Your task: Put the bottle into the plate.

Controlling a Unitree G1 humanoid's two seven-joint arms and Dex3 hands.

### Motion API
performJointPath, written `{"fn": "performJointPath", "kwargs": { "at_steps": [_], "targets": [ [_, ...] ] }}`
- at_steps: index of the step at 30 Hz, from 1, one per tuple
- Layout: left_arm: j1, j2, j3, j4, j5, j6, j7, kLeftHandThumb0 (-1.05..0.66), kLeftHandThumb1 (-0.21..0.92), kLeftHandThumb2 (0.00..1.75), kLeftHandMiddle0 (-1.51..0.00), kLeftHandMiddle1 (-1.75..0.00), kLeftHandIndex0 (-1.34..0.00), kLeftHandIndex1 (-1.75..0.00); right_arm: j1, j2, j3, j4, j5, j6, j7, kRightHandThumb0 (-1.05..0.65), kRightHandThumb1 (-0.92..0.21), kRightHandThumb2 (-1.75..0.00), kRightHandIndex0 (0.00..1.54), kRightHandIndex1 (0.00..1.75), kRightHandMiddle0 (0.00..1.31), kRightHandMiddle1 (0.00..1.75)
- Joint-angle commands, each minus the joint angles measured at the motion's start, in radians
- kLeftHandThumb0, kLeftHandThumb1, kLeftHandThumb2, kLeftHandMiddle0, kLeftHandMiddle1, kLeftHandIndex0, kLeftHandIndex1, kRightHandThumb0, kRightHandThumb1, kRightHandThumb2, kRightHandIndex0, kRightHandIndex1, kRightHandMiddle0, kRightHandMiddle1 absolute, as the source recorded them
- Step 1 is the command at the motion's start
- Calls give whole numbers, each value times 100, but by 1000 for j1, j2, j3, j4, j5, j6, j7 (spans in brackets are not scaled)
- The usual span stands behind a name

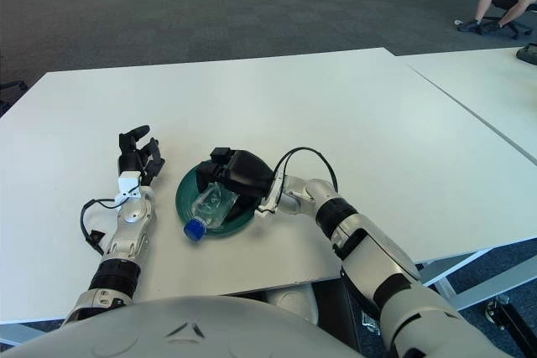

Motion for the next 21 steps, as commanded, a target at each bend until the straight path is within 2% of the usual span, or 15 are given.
{"fn": "performJointPath", "kwargs": {
  "at_steps": [1,14,21],
  "targets": [
    [-9,6,-2,-4,0,1,-7,-57,92,75,-46,-57,-15,-110,-24,4,-30,-11,39,2,6,-46,-35,-127,108,175,58,175],
    [-10,4,-3,-1,1,5,-6,-59,92,75,-46,-56,-16,-110,-42,32,-75,-14,64,29,14,-45,-35,-127,108,175,58,175],
    [-9,7,-6,2,10,3,-4,-60,92,76,-46,-56,-16,-110,-45,33,-80,-15,60,29,16,-46,-35,-127,107,175,58,175]
  ]
}}
